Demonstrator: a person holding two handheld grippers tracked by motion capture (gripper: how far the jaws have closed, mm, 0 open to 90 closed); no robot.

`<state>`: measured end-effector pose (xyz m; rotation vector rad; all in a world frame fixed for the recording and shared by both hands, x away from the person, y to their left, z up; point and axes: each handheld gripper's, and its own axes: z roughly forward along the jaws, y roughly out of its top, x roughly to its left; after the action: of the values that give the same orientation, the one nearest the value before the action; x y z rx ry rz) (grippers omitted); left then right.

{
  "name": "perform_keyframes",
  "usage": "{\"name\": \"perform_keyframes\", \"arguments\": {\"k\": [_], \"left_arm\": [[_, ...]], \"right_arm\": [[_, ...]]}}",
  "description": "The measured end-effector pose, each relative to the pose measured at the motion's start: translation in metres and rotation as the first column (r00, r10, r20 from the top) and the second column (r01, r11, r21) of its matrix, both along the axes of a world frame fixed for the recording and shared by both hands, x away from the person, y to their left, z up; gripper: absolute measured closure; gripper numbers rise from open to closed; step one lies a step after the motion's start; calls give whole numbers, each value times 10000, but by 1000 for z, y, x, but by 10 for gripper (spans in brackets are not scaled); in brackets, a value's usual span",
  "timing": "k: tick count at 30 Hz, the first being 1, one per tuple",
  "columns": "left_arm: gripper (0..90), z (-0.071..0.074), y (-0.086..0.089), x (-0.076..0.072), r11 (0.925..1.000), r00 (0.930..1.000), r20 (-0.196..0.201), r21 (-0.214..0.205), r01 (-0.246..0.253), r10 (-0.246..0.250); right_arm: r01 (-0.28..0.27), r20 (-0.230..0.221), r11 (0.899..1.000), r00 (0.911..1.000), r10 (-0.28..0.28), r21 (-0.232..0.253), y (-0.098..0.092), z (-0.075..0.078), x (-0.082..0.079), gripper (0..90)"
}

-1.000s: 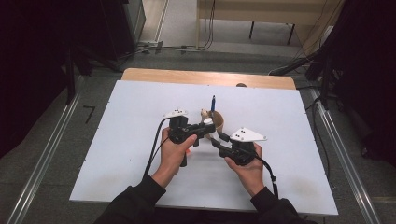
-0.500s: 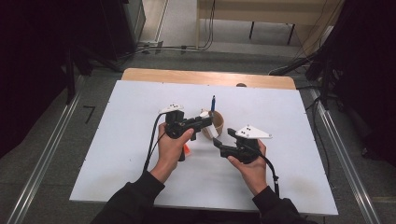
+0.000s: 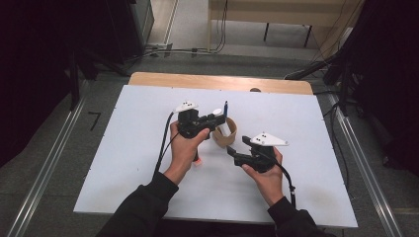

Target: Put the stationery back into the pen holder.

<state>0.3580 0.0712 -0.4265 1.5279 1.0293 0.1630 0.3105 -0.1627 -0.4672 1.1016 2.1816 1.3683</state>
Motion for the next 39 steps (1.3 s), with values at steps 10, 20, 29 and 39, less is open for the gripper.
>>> {"name": "perform_keyframes", "arguments": {"k": [10, 20, 29, 39], "left_arm": [[671, -1, -12, 10, 9965, 9986, 452, 783, -307, 272], [669, -5, -31, 12, 9787, 9948, 974, 1993, -497, 307], [664, -13, -42, 11, 9524, 9903, 1366, 2976, -663, 263], [590, -14, -49, 6, 9348, 9838, 1791, 3479, -708, 78]], "right_arm": [[-23, -92, 10000, 10000, 23, -27, 0, -1, 1, 286], [-1, -132, 10000, 9999, 1, -36, -2, -1, 1, 287], [-29, -165, 10000, 9999, 28, -53, -2, -2, 1, 287], [-10, -150, 10000, 9999, 9, -67, -2, -2, 1, 289]]}}
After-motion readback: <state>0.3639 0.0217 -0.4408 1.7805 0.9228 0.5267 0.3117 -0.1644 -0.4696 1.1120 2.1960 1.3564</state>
